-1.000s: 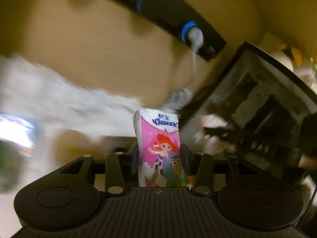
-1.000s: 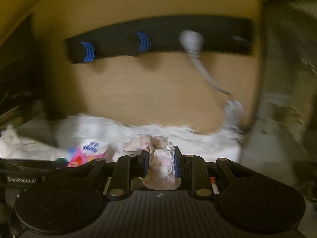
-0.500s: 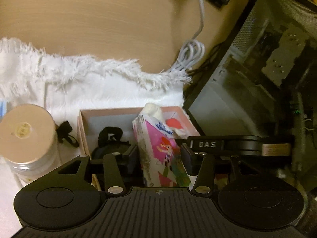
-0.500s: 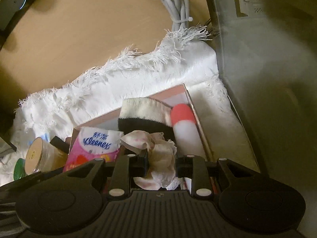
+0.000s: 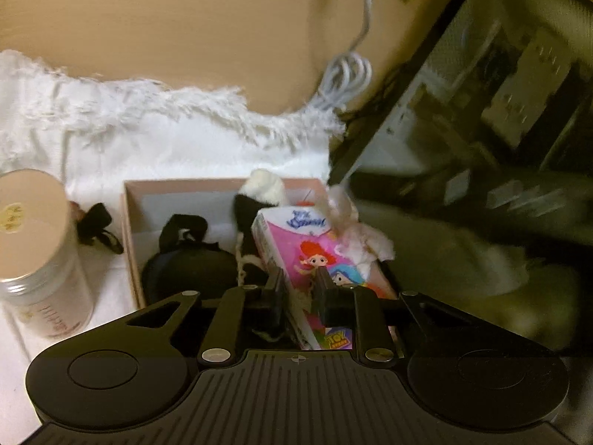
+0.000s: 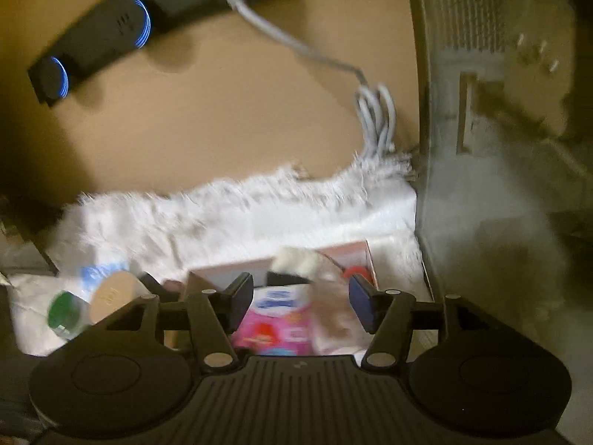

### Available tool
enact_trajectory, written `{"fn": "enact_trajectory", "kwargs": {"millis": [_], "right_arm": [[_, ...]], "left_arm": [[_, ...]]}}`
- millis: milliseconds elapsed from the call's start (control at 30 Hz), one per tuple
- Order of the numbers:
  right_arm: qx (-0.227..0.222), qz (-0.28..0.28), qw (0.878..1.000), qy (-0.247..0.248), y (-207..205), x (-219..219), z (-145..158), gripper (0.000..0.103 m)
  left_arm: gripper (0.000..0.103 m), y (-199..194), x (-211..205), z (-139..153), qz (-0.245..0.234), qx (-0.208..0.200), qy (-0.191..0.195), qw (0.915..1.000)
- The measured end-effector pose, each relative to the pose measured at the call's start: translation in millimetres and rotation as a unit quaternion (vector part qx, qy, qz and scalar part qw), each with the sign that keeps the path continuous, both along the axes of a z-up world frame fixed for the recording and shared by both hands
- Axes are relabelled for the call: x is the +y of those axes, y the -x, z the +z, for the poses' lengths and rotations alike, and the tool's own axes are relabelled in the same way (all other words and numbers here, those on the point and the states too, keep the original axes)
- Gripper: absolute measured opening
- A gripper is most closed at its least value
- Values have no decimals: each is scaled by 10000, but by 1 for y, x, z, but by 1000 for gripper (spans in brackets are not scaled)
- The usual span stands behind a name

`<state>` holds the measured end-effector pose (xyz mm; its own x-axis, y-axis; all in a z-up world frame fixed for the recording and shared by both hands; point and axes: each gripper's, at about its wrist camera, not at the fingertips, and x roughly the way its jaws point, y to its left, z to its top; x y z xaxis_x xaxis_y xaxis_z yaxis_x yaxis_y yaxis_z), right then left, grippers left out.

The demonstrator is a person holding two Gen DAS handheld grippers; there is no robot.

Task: Organize soft objects
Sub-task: 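Carry tissue pack and checked cloth into the pink box and release both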

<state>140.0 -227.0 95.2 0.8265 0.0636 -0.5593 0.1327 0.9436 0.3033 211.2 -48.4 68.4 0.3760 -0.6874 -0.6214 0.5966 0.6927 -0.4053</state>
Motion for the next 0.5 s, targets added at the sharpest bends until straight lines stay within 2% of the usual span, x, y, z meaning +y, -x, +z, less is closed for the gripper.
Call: {"fn": "enact_trajectory", "kwargs": {"millis": [200,233,267,367,433,500], "right_arm": [[-140,-84,9996,-220,16,-6,13,56],[-93,-86,9994,-317,16,-9,10,48],[-26,-65,9990,-441,15,-11,5,40],[305,57,9952,-929,2,-14,-14,33],[556,160,9917,-1149,-9,-12,-29,33],[753,117,9919,-1016,-17,-6,-42,35]], "left_arm": [[23,-1,13,7,119,174,247,9995],[23,1,18,11,132,129,296,9994],[23,5,24,16,159,78,347,9992],[23,14,46,25,298,13,501,9983],[23,19,62,29,380,-74,518,9979],[23,24,80,31,521,-202,432,9975]]}}
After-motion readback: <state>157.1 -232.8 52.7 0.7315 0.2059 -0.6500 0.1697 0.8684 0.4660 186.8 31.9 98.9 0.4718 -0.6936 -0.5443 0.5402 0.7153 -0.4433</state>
